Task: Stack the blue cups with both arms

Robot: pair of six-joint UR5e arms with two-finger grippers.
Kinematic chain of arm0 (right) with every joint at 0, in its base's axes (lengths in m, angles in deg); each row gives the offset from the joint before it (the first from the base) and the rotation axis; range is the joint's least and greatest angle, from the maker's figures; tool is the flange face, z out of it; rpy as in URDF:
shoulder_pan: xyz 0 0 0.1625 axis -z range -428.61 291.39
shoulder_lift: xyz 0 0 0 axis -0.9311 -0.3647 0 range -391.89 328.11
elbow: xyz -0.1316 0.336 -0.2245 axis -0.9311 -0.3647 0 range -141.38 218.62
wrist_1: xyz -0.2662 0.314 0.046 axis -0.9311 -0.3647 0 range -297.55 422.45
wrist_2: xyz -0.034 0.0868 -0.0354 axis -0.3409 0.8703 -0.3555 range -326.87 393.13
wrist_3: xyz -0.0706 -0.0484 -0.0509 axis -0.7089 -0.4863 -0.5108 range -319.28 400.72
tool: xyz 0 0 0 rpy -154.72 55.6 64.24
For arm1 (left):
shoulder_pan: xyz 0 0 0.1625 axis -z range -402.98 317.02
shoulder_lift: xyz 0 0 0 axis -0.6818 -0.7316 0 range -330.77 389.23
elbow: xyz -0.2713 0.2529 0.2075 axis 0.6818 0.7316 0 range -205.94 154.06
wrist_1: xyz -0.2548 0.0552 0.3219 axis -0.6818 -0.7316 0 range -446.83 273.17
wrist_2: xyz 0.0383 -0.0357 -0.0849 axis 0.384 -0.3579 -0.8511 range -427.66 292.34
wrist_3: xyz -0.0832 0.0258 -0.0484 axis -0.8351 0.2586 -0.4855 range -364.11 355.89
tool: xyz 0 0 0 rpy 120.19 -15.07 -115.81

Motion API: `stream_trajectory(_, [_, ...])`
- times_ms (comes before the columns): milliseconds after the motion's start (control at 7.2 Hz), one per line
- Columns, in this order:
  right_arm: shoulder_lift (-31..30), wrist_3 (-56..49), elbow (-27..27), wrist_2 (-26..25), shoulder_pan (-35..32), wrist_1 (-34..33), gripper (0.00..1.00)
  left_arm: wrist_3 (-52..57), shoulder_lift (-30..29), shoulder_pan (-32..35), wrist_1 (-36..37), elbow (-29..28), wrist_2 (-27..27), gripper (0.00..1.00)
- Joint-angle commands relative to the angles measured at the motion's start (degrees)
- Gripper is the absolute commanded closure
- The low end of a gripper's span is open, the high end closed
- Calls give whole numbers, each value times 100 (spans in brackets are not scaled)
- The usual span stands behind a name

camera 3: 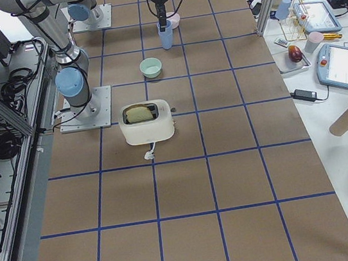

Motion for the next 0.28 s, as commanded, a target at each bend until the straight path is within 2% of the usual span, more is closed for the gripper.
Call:
stream_trajectory(0, [0, 0, -1, -39, 0, 11, 0, 0, 0, 3, 0, 0, 0, 0])
stream_trajectory(139, [0, -9, 7, -39, 0, 11, 0, 0, 0, 3, 0, 0, -9, 0])
